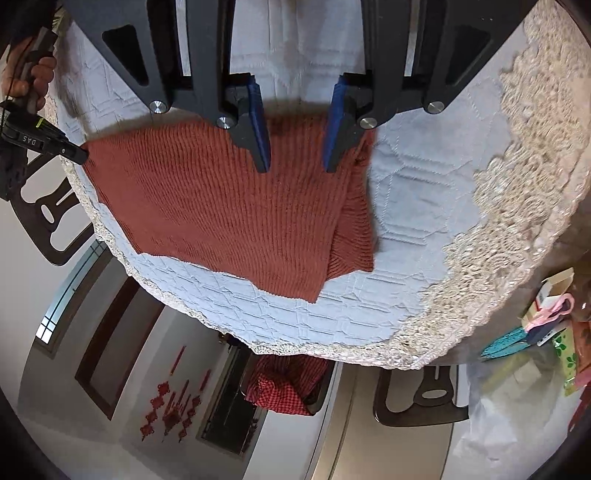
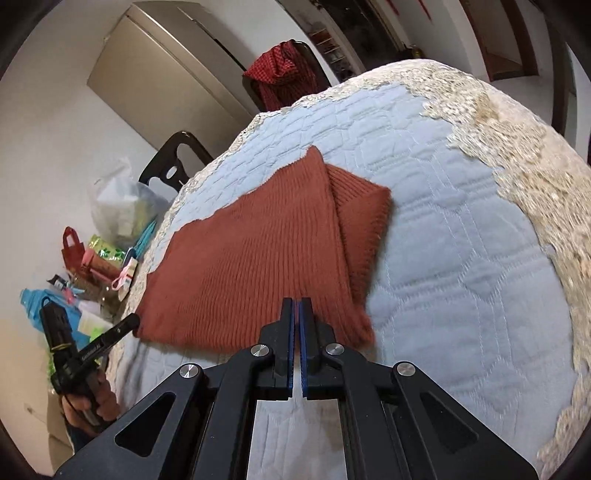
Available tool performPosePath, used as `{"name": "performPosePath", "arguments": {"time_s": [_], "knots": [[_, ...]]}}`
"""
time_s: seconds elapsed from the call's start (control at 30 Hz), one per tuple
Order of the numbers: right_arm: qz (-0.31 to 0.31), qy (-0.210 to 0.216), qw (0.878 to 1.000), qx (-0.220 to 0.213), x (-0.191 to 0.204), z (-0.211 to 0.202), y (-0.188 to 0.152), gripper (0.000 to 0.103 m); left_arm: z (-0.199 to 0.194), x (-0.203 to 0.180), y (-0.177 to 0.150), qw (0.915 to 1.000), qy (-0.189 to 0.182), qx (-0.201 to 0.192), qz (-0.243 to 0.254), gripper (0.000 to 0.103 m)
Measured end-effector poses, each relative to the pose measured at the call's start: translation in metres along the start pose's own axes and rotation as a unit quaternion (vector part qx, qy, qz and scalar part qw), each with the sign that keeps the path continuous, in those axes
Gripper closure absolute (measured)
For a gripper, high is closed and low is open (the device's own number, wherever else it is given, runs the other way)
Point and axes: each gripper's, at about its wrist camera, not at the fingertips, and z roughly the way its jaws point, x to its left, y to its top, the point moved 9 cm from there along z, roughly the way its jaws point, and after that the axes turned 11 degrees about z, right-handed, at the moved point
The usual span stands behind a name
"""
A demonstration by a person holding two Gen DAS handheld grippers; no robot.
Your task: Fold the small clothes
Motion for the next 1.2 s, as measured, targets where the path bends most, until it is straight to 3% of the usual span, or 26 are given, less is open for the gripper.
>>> {"name": "performPosePath", "arguments": {"time_s": [0.17,0.23,0.27,0.3,0.4,0.53,0.97,1.07,1.13,1.2], "knots": [[0.023,0.007,1.000,0.005,-0.010,-0.013,-0.013,0.092,-0.011,0.004,-0.012,0.9999,0.006,0.001,-0.009,0.065],[0.027,0.000,1.000,0.009,-0.014,-0.014,-0.019,0.079,-0.011,0.006,-0.019,0.9998,0.004,0.008,-0.018,0.063],[0.030,-0.002,1.000,0.010,-0.016,-0.014,-0.022,0.067,-0.010,0.007,-0.023,0.9996,0.001,0.013,-0.024,0.062],[0.034,0.005,0.999,0.011,-0.017,-0.014,-0.025,0.065,-0.008,0.007,-0.028,0.9994,-0.002,0.018,-0.030,0.061],[0.045,0.012,0.999,0.008,-0.018,-0.015,-0.025,0.065,-0.002,0.010,-0.038,0.9982,-0.016,0.027,-0.052,0.061],[0.054,0.017,0.998,0.011,-0.016,-0.010,-0.021,0.064,0.001,0.013,-0.033,0.9967,-0.029,0.013,-0.075,0.057],[0.079,0.041,0.996,0.005,-0.013,0.007,-0.006,0.064,0.013,0.030,-0.020,0.9874,-0.049,-0.013,-0.150,0.057],[0.081,0.046,0.996,0.001,-0.012,0.008,-0.005,0.064,0.013,0.033,-0.019,0.9858,-0.049,-0.018,-0.159,0.061],[0.085,0.047,0.995,-0.002,-0.012,0.009,-0.002,0.064,0.015,0.036,-0.018,0.9858,-0.042,-0.017,-0.162,0.069],[0.086,0.041,0.995,-0.003,-0.013,0.011,0.000,0.072,0.018,0.039,-0.017,0.9845,-0.042,-0.013,-0.170,0.073]]}}
